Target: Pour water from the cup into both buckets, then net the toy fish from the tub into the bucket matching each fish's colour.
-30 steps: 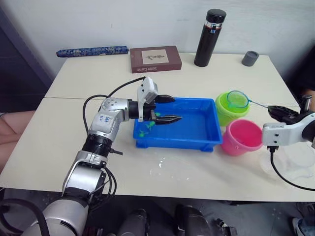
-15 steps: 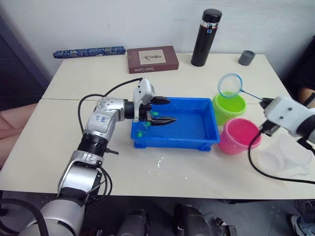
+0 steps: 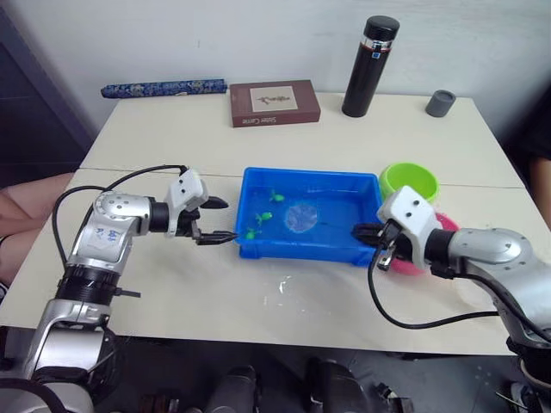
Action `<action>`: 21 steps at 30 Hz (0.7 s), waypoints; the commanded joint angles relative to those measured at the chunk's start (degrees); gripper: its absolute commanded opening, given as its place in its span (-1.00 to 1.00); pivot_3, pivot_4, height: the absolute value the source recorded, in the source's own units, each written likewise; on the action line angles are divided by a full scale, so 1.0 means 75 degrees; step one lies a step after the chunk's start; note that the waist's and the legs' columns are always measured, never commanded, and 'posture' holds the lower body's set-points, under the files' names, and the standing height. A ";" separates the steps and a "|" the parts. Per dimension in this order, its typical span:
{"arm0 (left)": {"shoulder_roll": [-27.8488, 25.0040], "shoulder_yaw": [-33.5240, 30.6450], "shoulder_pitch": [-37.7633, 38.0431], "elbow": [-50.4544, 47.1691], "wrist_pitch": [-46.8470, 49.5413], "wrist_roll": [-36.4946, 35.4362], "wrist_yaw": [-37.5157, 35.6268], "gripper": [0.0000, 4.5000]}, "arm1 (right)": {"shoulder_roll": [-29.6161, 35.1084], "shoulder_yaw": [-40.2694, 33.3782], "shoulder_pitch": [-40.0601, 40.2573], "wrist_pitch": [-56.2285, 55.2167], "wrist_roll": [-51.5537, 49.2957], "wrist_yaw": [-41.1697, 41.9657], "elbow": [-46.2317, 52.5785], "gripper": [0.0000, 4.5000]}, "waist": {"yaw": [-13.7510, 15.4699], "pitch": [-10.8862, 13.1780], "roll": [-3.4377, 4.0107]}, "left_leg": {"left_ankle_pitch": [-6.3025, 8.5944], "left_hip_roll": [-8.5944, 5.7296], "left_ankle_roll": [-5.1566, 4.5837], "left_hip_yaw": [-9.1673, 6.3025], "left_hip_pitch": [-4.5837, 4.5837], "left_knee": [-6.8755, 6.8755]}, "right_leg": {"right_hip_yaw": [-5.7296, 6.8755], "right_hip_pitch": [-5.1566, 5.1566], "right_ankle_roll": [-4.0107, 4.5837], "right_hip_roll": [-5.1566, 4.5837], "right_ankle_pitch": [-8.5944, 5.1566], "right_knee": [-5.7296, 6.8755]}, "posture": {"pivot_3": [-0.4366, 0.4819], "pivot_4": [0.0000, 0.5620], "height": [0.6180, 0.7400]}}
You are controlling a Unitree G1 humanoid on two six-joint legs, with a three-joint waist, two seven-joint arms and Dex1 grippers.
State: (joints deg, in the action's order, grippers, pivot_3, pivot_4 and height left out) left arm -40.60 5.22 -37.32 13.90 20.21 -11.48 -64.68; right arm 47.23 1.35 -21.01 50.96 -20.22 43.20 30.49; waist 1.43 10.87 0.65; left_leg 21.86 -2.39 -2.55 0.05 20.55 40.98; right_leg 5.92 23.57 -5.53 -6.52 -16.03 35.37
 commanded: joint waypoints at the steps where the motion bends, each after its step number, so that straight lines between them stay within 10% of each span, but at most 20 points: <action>1: -0.0285 -0.0254 0.0153 -0.0677 0.0324 -0.0131 0.0027 0.99 | 0.0098 0.0415 -0.0308 -0.0689 0.0209 0.0346 -0.0262 -1.00 | -0.0023 0.0000 0.0000 | 0.0000 0.0002 0.0000 -0.0001 -0.0002 -0.0001 | 0.0001 0.0000 0.0000 0.0002 0.0000 0.0002 | -0.05 -0.47 1.00; 21: -0.0123 -0.0566 0.0470 -0.1628 0.0880 -0.0454 0.0756 0.99 | -0.1814 0.0429 -0.1891 -0.0101 0.0284 -0.0557 -0.3423 -1.00 | -0.0053 0.0000 0.0001 | 0.0000 0.0007 0.0002 0.0005 -0.0004 -0.0004 | -0.0002 0.0007 0.0001 0.0005 0.0000 0.0010 | -0.05 -0.47 1.00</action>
State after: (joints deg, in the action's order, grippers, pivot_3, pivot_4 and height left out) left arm -41.16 2.82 -33.25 3.02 26.87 -14.00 -59.52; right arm 33.87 5.90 -33.85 50.89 -18.41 39.94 5.38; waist 1.04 10.87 0.65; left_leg 21.85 -2.33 -2.54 0.09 20.52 40.95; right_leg 5.91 23.64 -5.53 -6.46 -16.03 35.44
